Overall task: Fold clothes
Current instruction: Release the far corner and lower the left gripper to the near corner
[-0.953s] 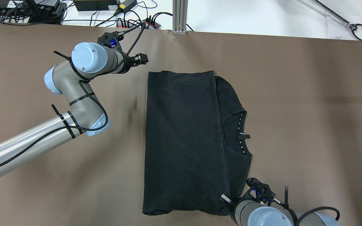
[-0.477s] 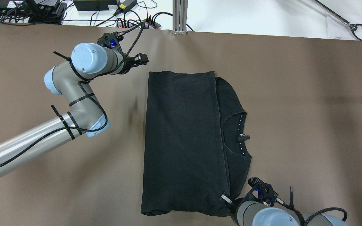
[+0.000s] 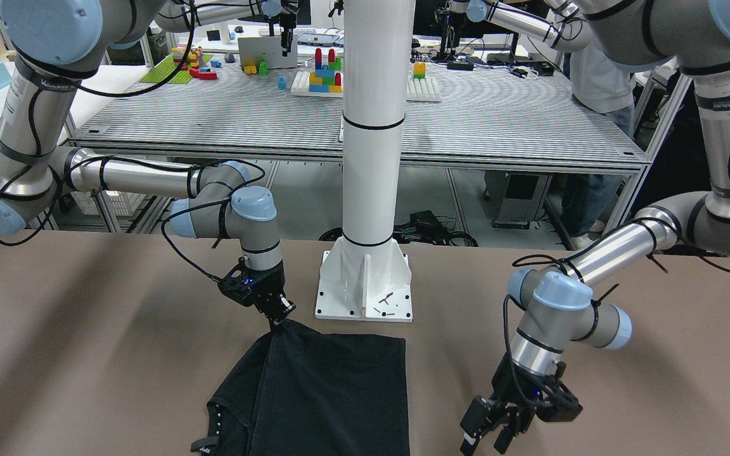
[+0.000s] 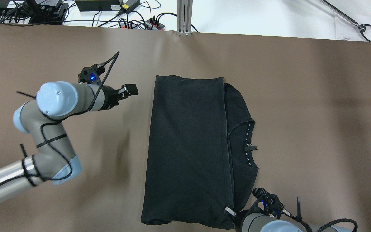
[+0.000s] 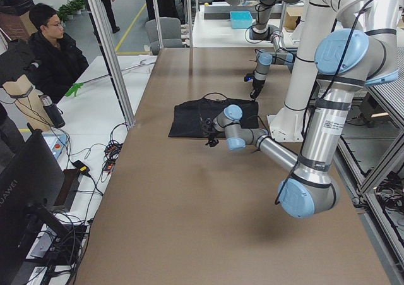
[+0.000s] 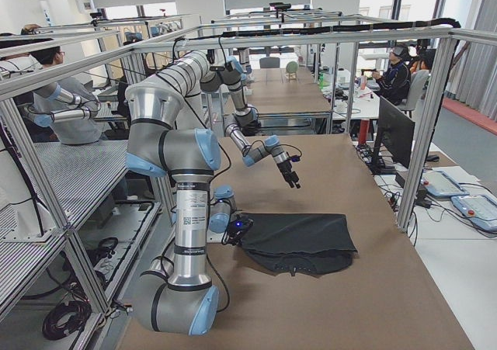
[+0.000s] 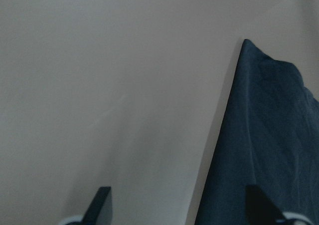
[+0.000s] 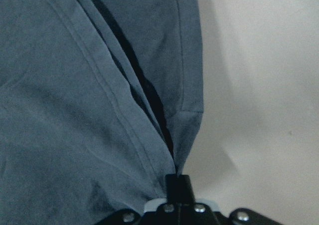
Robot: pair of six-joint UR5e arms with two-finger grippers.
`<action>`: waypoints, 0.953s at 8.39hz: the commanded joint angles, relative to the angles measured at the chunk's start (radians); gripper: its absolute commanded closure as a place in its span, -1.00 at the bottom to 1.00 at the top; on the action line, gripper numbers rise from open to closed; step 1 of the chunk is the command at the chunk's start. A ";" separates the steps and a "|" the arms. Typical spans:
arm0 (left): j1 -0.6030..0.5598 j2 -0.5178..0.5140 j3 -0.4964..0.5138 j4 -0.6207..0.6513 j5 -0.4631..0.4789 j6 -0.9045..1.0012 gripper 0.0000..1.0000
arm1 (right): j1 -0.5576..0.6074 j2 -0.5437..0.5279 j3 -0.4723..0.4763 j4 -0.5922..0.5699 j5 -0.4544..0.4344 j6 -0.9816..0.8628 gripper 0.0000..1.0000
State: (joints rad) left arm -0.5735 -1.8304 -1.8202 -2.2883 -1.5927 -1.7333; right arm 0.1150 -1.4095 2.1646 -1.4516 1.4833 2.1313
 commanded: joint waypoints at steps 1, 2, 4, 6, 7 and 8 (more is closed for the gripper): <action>0.246 0.176 -0.154 0.000 0.195 -0.155 -0.86 | -0.008 0.004 0.008 0.000 -0.002 0.002 1.00; 0.304 0.200 -0.172 0.000 0.209 -0.199 -0.81 | -0.006 0.004 0.008 0.000 -0.003 0.004 1.00; 0.433 0.189 -0.194 0.000 0.288 -0.271 -0.68 | -0.006 0.003 0.006 -0.001 -0.006 0.004 1.00; 0.571 0.160 -0.183 0.000 0.388 -0.333 -0.52 | -0.005 0.003 0.006 -0.001 -0.008 0.002 1.00; 0.631 0.158 -0.182 0.000 0.443 -0.347 -0.44 | -0.005 0.003 0.004 -0.001 -0.008 0.002 1.00; 0.665 0.137 -0.168 0.000 0.476 -0.354 -0.36 | -0.005 0.001 0.004 -0.001 -0.008 0.002 1.00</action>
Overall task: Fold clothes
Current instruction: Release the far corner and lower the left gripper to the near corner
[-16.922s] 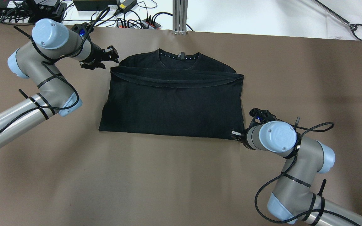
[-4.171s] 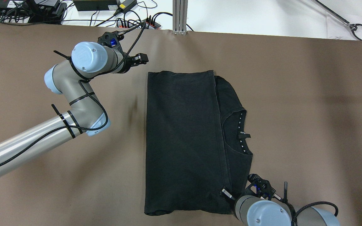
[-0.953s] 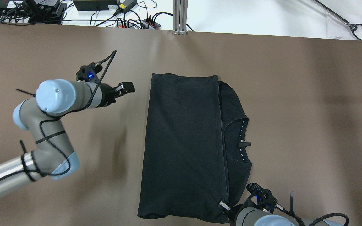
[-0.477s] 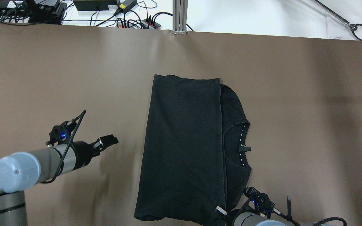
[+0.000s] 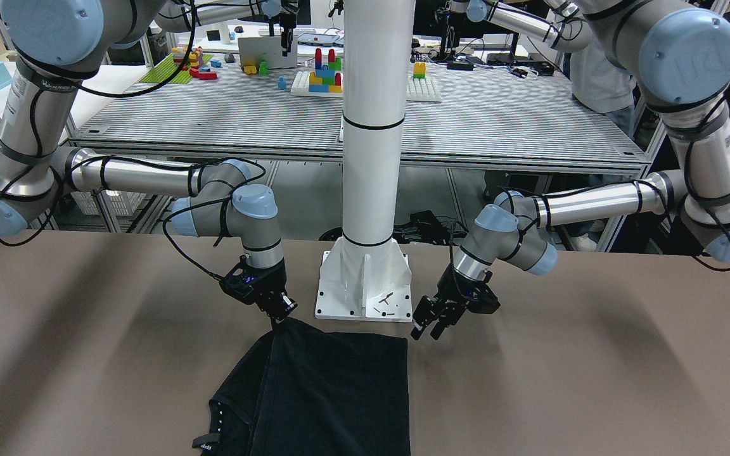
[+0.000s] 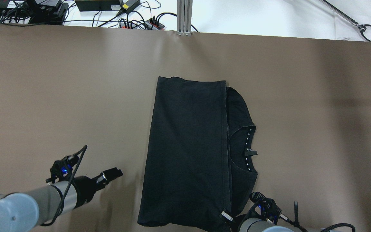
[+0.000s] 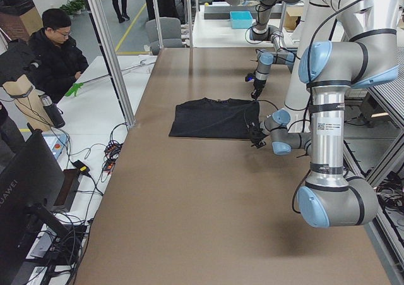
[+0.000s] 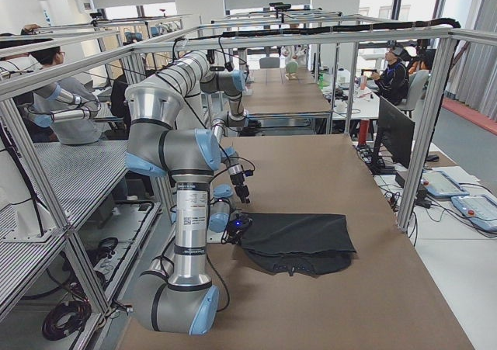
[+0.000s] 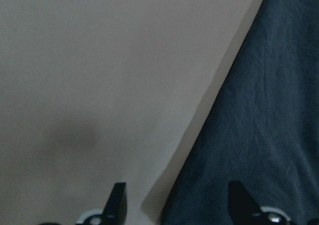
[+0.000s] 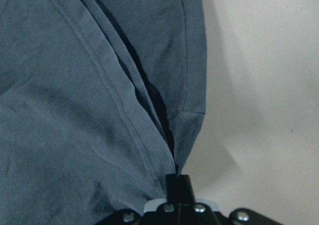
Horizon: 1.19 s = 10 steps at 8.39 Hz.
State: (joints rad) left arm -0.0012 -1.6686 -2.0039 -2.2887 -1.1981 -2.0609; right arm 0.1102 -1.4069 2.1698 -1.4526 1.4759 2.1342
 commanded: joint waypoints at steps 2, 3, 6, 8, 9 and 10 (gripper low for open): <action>0.095 -0.052 0.027 0.002 0.081 -0.027 -0.28 | 0.000 -0.001 -0.001 0.000 0.000 0.000 1.00; 0.090 -0.053 0.034 0.002 0.077 -0.022 -0.26 | 0.000 -0.001 -0.001 0.000 0.000 0.000 1.00; 0.073 -0.065 0.066 -0.003 0.077 -0.015 -0.22 | 0.000 -0.004 -0.002 0.000 0.000 -0.004 1.00; 0.063 -0.085 0.079 0.000 0.078 -0.015 -0.20 | 0.000 -0.006 -0.002 0.000 0.000 -0.004 1.00; 0.049 -0.088 0.097 -0.003 0.074 -0.012 -0.18 | 0.000 -0.007 -0.002 0.000 0.000 -0.004 1.00; 0.044 -0.098 0.109 -0.006 0.074 -0.011 -0.17 | 0.000 -0.007 -0.002 0.000 0.000 -0.004 1.00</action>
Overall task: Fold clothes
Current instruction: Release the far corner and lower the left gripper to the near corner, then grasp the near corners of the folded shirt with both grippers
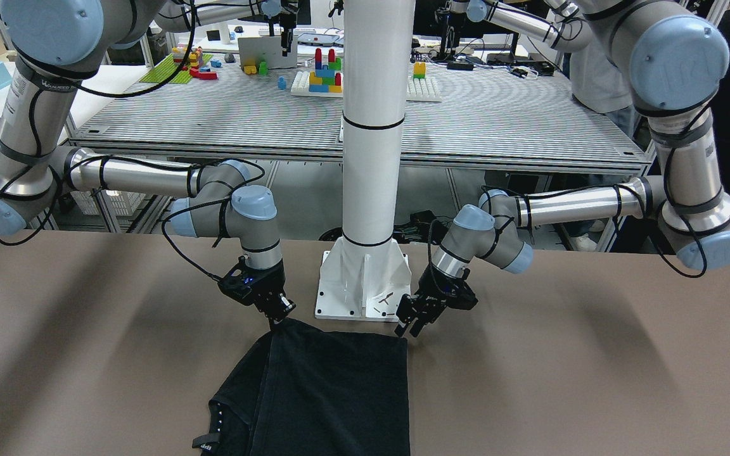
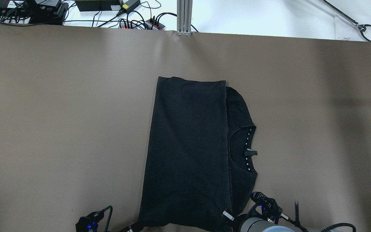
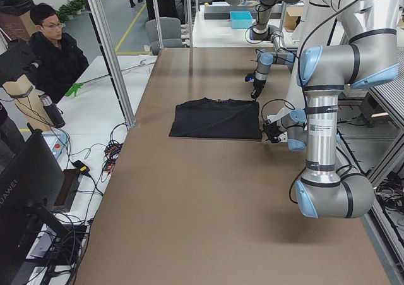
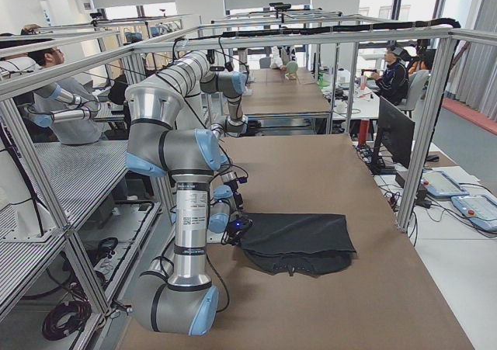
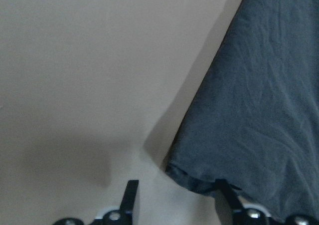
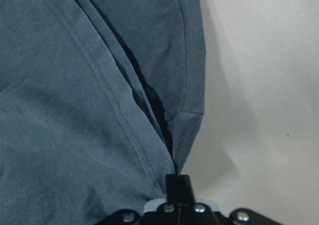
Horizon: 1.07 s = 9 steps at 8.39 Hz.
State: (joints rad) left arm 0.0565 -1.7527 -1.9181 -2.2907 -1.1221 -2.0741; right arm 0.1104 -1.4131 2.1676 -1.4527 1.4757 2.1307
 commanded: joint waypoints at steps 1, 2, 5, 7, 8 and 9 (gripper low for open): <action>-0.014 -0.018 0.025 -0.004 -0.004 0.002 -0.11 | 0.000 -0.003 -0.002 0.000 0.000 0.000 1.00; -0.015 -0.019 0.025 -0.004 -0.004 0.002 -0.02 | 0.000 -0.003 -0.002 0.000 0.000 0.000 1.00; -0.015 -0.021 0.033 -0.006 -0.004 0.002 0.39 | 0.000 -0.004 -0.002 0.000 0.000 0.000 1.00; -0.014 -0.025 0.033 -0.006 -0.005 0.002 0.99 | 0.000 -0.004 -0.002 0.000 0.000 0.000 1.00; -0.014 -0.027 0.022 -0.003 -0.013 0.002 1.00 | 0.000 -0.004 0.000 0.000 0.000 0.000 1.00; -0.015 -0.024 -0.011 0.002 -0.028 0.002 1.00 | 0.002 -0.004 0.003 0.000 0.000 0.000 1.00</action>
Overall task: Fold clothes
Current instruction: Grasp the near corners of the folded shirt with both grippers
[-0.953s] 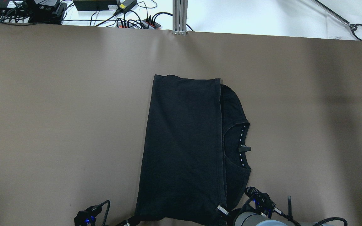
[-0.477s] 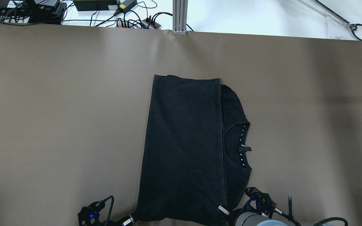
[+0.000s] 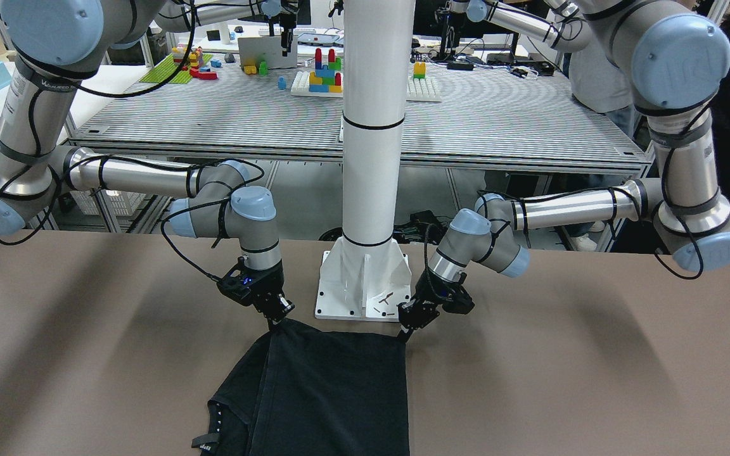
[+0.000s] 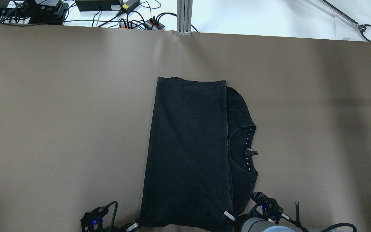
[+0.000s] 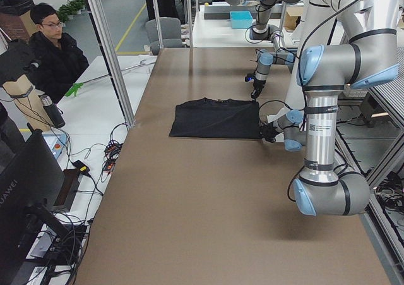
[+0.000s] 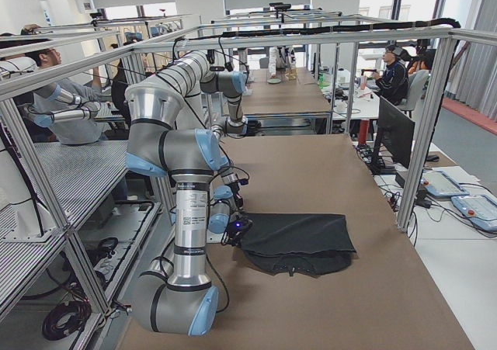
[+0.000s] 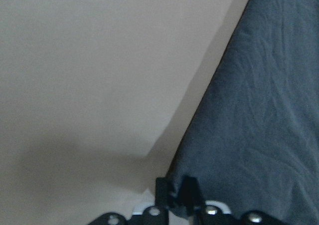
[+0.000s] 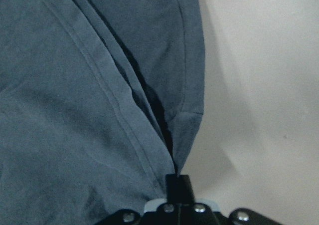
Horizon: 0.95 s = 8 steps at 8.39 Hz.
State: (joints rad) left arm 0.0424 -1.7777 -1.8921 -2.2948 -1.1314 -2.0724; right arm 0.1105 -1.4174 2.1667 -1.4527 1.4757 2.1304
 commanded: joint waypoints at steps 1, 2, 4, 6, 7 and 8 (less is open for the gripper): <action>-0.002 0.010 -0.076 0.006 -0.021 0.000 1.00 | 0.003 0.000 0.016 0.000 0.002 0.000 1.00; -0.002 0.026 -0.122 0.014 -0.018 0.000 1.00 | 0.009 -0.006 0.056 -0.002 0.006 -0.001 1.00; -0.007 0.026 -0.256 0.168 -0.022 0.000 1.00 | 0.018 -0.044 0.186 -0.023 0.012 -0.006 1.00; -0.146 -0.059 -0.288 0.279 -0.098 0.001 1.00 | 0.165 0.033 0.170 -0.083 0.111 -0.050 1.00; -0.258 -0.143 -0.271 0.398 -0.181 0.030 1.00 | 0.279 0.088 0.130 -0.100 0.233 -0.093 1.00; -0.373 -0.213 -0.266 0.494 -0.274 0.075 1.00 | 0.361 0.157 0.058 -0.101 0.295 -0.105 1.00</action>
State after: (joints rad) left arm -0.1339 -1.8621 -2.1656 -1.9792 -1.2553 -2.0554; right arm 0.3022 -1.3719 2.3154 -1.5328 1.6210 2.0709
